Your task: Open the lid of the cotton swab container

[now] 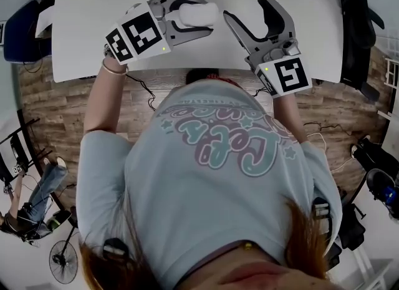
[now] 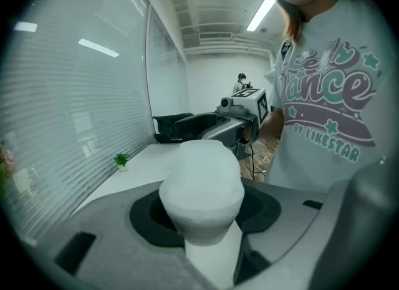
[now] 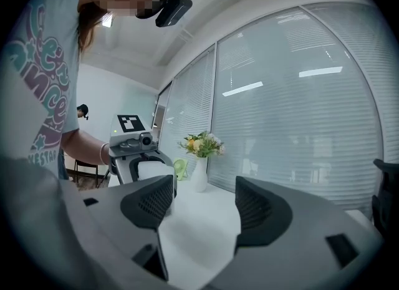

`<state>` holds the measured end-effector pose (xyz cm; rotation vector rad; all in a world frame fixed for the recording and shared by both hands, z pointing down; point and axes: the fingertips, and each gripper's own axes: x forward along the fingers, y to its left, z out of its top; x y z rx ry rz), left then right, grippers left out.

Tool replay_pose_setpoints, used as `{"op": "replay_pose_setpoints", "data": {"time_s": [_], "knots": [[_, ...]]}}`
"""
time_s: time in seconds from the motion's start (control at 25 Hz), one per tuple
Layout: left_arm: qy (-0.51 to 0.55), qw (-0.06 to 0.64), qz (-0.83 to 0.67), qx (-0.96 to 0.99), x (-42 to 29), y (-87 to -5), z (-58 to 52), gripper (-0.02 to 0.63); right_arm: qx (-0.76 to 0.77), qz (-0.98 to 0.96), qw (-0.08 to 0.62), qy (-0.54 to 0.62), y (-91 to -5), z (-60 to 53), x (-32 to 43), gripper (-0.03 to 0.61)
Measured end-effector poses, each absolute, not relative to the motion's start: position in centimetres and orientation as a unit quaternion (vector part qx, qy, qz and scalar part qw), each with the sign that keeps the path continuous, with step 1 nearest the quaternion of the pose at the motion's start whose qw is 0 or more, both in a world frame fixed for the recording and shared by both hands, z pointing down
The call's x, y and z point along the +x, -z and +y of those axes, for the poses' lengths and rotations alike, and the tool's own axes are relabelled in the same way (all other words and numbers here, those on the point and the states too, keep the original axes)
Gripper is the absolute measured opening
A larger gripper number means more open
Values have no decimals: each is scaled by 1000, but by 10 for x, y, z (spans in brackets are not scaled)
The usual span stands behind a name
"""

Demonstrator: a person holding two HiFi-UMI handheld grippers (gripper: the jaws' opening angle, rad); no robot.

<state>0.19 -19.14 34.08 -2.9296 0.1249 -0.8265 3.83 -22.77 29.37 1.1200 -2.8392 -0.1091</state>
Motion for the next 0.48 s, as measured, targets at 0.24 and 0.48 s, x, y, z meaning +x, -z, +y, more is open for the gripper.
{"op": "replay_pose_setpoints", "data": {"time_s": [0.24,0.48], "knots": [[276,55,26,-959,7,-326,-181,201,353,-935,30,34,-282,-229,41,302],[281,59,24,-958,7,-327,-180,201,320,-943,38,82,-254,-226,37,302]]}}
